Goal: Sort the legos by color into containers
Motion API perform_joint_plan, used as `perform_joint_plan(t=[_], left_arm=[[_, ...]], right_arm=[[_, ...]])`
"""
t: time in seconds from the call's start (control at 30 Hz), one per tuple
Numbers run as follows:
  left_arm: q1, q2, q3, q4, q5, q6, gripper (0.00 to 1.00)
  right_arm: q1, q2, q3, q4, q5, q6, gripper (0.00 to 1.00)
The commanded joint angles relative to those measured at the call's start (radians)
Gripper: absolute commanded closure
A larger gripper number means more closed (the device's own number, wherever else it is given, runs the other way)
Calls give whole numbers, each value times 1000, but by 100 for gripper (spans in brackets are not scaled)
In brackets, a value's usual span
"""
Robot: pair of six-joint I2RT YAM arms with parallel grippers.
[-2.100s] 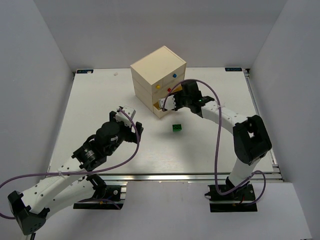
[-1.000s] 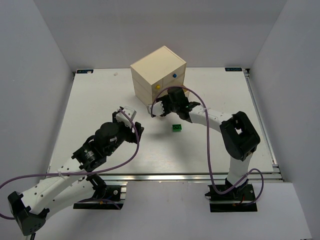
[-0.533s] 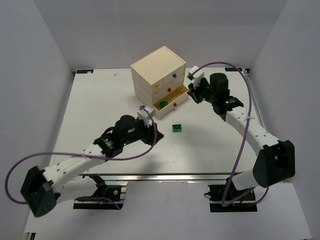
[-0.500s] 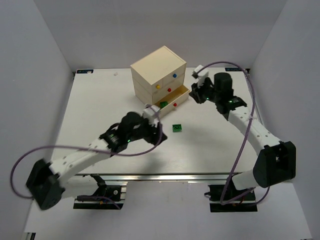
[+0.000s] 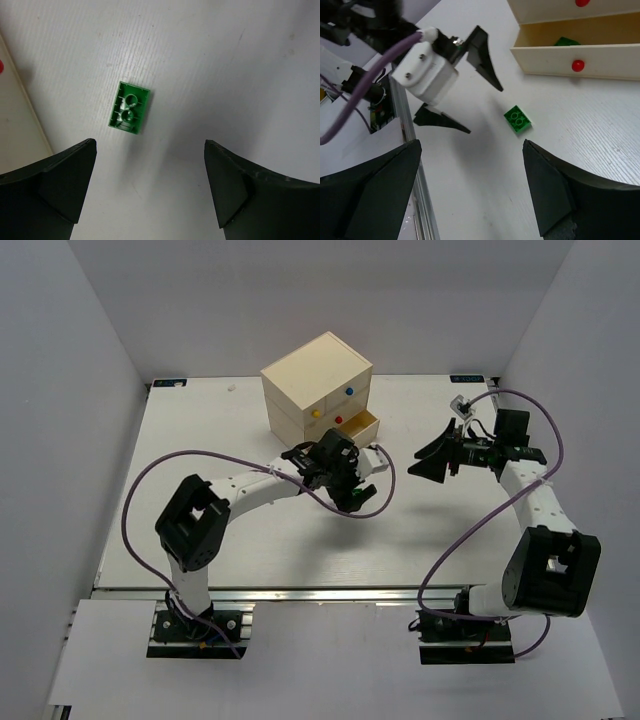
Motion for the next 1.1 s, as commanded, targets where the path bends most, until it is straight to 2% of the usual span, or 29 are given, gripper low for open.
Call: perform_joint_plan(t=[0.0, 0.37, 0.63, 0.73, 0.87, 0.9, 0.97, 1.0, 1.07], left_arm=[[-5, 21, 71, -10, -10, 177, 2], [-23, 202, 201, -71, -7, 317, 5], [-23, 258, 218, -39, -112, 332, 7], [-23, 274, 226, -33, -124, 326, 11], [-23, 294, 255, -49, -135, 311, 28], [-23, 298, 265, -60, -133, 303, 40], [-23, 297, 279, -71, -139, 294, 57], [-23, 291, 278, -66, -139, 285, 70], [-23, 272, 275, -59, -144, 274, 83]], right_arm=[[-33, -41, 44, -123, -135, -135, 13], [-90, -43, 54, -186, -176, -195, 14], [-122, -43, 53, -201, -204, -213, 14], [-133, -43, 53, -212, -213, -218, 15], [-139, -43, 51, -221, -222, -227, 15], [-142, -43, 51, -224, -222, -229, 15], [-145, -43, 51, -229, -225, -233, 16], [-145, -43, 51, -227, -227, -233, 16], [-148, -45, 50, -233, -227, -235, 16]])
